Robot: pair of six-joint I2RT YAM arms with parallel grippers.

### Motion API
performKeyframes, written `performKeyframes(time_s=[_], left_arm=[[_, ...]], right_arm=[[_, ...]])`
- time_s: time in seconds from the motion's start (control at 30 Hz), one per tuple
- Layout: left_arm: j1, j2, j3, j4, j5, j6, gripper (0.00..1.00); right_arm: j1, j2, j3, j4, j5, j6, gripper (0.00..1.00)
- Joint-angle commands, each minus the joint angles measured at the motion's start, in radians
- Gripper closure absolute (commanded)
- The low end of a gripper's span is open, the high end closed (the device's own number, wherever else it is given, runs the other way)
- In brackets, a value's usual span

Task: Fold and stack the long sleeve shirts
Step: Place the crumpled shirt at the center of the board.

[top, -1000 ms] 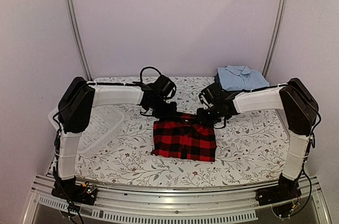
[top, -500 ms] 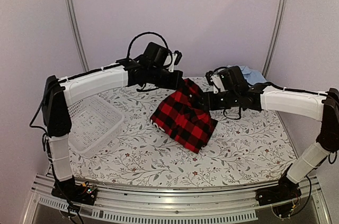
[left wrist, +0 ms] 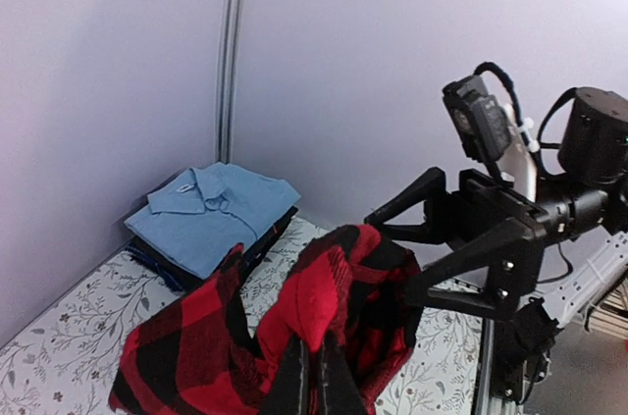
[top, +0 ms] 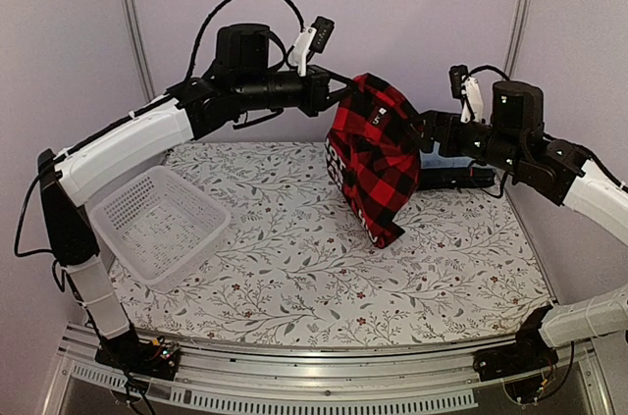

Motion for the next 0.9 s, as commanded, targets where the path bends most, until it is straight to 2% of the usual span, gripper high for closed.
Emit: performKeyframes(time_s=[0.0, 0.13, 0.3, 0.4, 0.53, 0.73, 0.8, 0.87], left_arm=[[0.000, -0.018, 0.076, 0.124, 0.253, 0.005, 1.00], [0.004, -0.001, 0.110, 0.160, 0.371, -0.024, 1.00], [0.005, 0.066, 0.234, 0.130, 0.466, -0.039, 1.00], [0.014, 0.090, 0.274, 0.120, 0.454, -0.040, 1.00], [0.028, 0.133, 0.343, 0.094, 0.515, -0.052, 1.00], [-0.008, 0.154, 0.406, 0.016, 0.654, -0.023, 1.00], [-0.021, 0.149, 0.415, -0.011, 0.707, -0.001, 1.00], [-0.034, 0.135, 0.412, -0.035, 0.756, 0.026, 1.00]], right_arm=[[-0.036, -0.055, 0.013, -0.037, 0.092, 0.001, 0.10], [-0.036, -0.104, 0.009, -0.034, 0.086, -0.003, 0.06], [-0.037, -0.170, -0.002, -0.020, 0.076, -0.050, 0.04], [-0.036, -0.213, -0.003, 0.000, 0.062, -0.081, 0.02], [-0.037, -0.261, 0.009, 0.001, 0.108, -0.107, 0.01], [-0.049, -0.275, 0.025, -0.026, 0.301, -0.097, 0.01], [-0.073, -0.275, 0.038, -0.044, 0.306, -0.099, 0.01], [-0.098, -0.247, 0.056, -0.074, 0.235, -0.110, 0.01]])
